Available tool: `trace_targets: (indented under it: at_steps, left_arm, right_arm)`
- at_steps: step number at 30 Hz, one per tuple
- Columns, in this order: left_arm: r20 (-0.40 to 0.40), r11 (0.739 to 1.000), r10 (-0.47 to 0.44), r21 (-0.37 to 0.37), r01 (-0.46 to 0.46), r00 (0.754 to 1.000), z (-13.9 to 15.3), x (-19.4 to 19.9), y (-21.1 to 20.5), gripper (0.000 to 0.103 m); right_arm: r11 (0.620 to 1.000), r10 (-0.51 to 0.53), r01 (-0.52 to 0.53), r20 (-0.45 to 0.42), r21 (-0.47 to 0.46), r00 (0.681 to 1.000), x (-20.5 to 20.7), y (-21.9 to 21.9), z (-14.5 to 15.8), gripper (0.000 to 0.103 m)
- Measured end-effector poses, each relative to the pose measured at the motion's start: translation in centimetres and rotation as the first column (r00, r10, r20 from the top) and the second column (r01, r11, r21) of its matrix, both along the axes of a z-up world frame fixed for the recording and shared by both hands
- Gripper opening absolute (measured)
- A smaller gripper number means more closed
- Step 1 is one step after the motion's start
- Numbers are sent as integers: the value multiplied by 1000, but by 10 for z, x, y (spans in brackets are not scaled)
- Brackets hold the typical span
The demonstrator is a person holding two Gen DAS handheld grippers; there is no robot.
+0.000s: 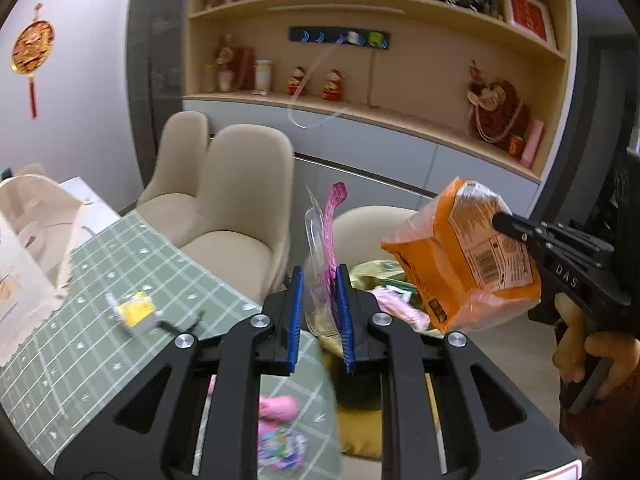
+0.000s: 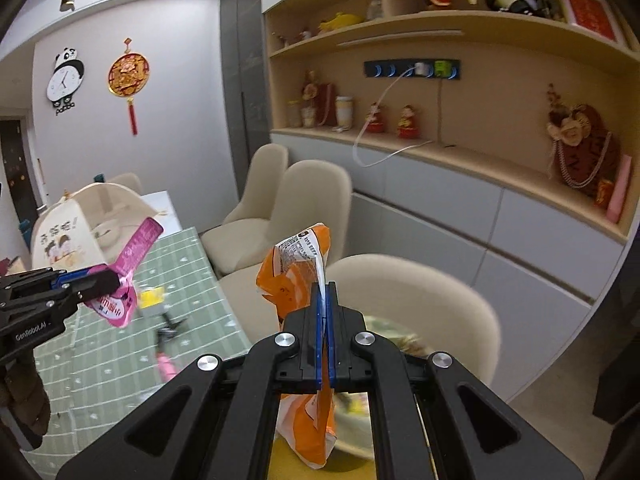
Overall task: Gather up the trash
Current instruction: 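Carry the pink lollipop and orange bag toward the bin with both grippers, then open both grippers over the bin to drop the lollipop and orange bag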
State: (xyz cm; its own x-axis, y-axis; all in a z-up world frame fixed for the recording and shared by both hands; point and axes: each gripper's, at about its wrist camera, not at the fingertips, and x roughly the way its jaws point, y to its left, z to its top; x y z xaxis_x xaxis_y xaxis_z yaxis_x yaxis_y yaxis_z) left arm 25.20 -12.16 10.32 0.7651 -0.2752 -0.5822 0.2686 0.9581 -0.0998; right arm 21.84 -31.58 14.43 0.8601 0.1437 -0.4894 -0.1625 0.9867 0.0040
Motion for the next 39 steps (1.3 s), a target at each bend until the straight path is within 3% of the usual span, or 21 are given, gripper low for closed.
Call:
trace_targets:
  at_steps: [12,17,21,24,26,29,31,34,36,39]
  left_arm:
    - [-127,996,-78,21,81,989,-43,67,-117,15]
    - [-164,993,-106,-66,96,981,-62,93,-130,15]
    - [-283,980,-84,-198,28,955,-89,125,-119,15]
    - [-360,975,-63,-222,-20,931,-111,140,-117,15]
    - [-396,979,-66,-202,-17,916,-123,145,-127,15]
    - [-455,994,-47,-111,-5,889,-142,147,-141,15]
    - [-496,995,-39,-100,-12,867,-155,147,-143,15]
    - [-517,995,-17,-94,-37,856,-166,147,-141,16]
    - [-526,991,-25,-125,-48,850,-165,147,-137,36]
    - [-522,982,-27,-173,-75,853,-154,142,-127,41]
  right_arm:
    - [997,-65,65,-10,42,998,52,-123,-18,4]
    - [996,-62,63,-17,66,998,70,-154,-27,4]
    - [996,-36,37,-5,86,999,75,-161,-30,4]
    - [996,-11,12,-14,90,1000,79,-162,-37,4]
    - [996,2,0,-23,84,1000,81,-160,-41,4]
    - [996,18,-15,-34,85,999,83,-156,-47,4]
    - [995,27,-23,-40,93,999,84,-155,-51,4]
    - [994,41,-35,-54,107,998,89,-151,-57,4]
    - [991,57,-48,-70,124,996,94,-148,-62,4]
    - [988,80,-68,-80,135,994,98,-140,-67,4]
